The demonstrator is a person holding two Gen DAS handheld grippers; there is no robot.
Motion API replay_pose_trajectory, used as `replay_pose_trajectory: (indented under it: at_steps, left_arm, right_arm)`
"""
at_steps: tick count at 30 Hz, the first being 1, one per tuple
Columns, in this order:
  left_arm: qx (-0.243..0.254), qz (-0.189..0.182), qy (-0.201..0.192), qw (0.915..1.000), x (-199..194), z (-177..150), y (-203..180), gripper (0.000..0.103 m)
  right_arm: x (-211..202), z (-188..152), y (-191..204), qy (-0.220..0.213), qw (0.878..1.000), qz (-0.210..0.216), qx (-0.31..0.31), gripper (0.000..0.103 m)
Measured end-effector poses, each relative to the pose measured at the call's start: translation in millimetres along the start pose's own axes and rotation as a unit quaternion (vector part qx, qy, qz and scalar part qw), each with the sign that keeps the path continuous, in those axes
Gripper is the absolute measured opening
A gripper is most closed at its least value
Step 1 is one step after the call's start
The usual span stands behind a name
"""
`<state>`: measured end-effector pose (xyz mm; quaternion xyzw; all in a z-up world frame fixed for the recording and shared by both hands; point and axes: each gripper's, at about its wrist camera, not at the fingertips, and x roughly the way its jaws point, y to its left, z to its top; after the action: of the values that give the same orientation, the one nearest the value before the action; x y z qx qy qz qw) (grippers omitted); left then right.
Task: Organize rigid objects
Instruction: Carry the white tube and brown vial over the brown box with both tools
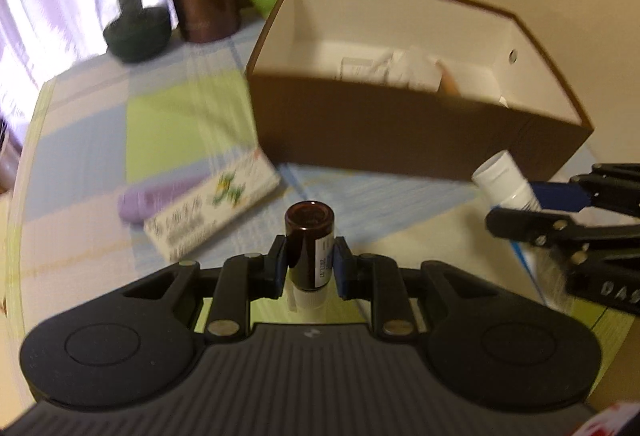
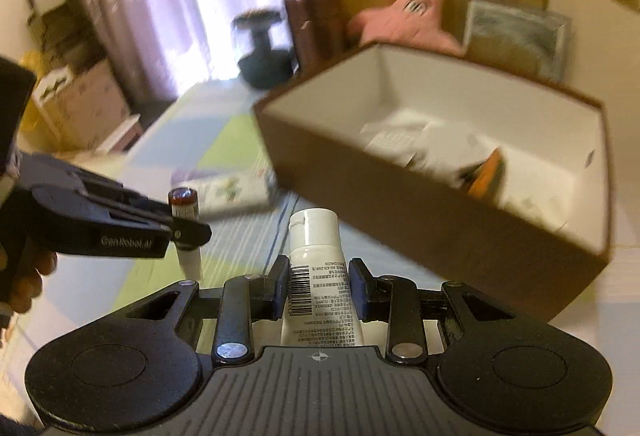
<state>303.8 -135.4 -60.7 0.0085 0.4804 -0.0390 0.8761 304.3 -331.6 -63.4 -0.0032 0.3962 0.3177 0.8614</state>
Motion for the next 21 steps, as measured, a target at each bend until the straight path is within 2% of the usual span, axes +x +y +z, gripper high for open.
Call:
replay_pose_trajectory:
  at_steps: [9,14,21]
  left_arm:
    - [0.042,-0.005,-0.053,0.9977,-3,74,-12,0.019]
    - [0.067,-0.005,-0.078,0.9947,1,112,-23,0.02]
    - [0.093,-0.01,-0.086,0.9918,16,148,-40,0.02]
  right_arm:
    - [-29,60,-39,-0.063,0.995,-0.04,0.065,0.029]
    - [-33,93,-63,-0.09,0.991,-0.068,0.075,0.029]
    - [-25,122,-96,-0.106,0.984,-0.097,0.101,0.029]
